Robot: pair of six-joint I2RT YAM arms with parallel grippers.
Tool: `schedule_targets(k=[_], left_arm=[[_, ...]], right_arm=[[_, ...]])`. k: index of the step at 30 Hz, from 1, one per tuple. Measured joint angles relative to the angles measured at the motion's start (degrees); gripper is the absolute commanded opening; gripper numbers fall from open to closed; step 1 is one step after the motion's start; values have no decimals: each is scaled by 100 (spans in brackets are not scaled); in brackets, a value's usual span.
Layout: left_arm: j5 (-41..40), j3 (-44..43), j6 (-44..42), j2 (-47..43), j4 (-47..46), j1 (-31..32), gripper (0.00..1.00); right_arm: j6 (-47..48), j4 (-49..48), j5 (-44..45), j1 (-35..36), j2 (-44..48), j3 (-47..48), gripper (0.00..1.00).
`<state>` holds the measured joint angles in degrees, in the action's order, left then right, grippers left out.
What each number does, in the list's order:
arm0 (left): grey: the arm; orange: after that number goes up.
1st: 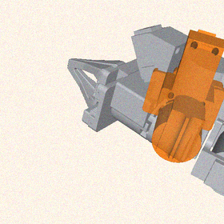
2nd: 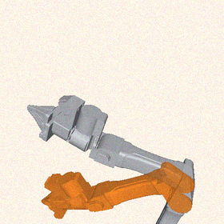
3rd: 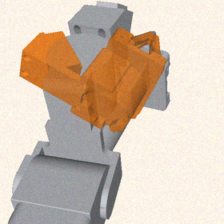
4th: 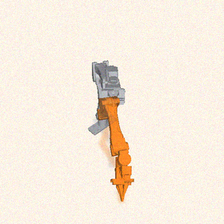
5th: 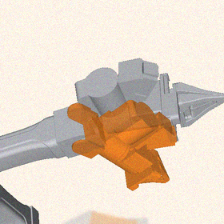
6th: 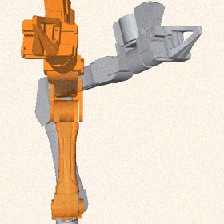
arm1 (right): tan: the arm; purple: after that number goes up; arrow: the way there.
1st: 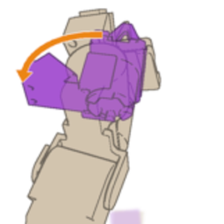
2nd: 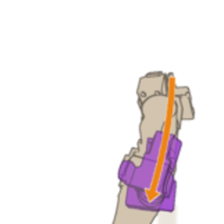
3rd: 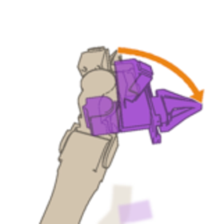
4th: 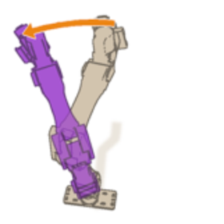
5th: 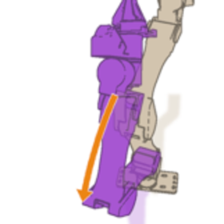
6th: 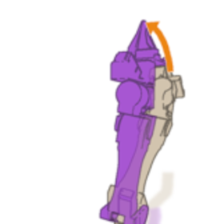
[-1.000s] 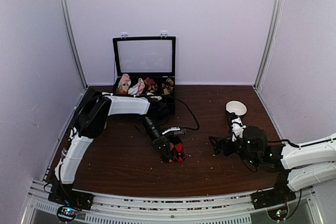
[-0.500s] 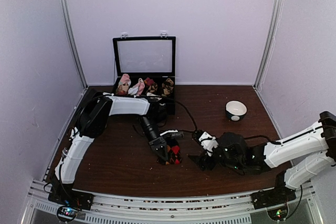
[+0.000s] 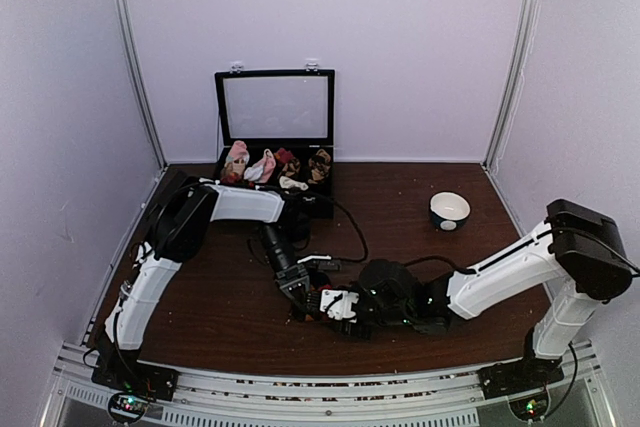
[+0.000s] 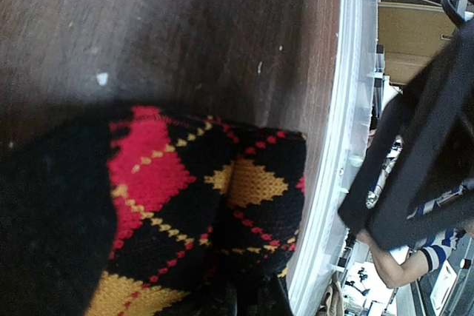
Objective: Roll the socks
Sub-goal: Roll the sock at the center of the board.
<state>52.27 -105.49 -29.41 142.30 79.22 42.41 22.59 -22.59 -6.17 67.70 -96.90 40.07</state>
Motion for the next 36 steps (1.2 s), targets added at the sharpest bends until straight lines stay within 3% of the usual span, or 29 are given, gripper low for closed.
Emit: schedule_targets(k=[10, 19, 24, 28, 30, 36], left_arm=[[-55, -168, -4, 92, 175, -4, 0], [-90, -179, -31, 92, 179, -9, 1], [-109, -216, -39, 107, 210, -9, 4], [-118, -223, -90, 114, 229, -9, 13], [-118, -184, -116, 87, 201, -11, 31], [-197, 264, -240, -339, -109, -31, 45]], right_arm=[[321, 420, -678, -164, -732, 682, 39], [457, 332, -669, -227, -802, 682, 43], [529, 341, -527, -284, -802, 682, 39], [533, 352, -463, -400, -931, 682, 32], [505, 302, -522, -448, -968, 682, 27], [417, 122, -625, -466, -1003, 645, 3]])
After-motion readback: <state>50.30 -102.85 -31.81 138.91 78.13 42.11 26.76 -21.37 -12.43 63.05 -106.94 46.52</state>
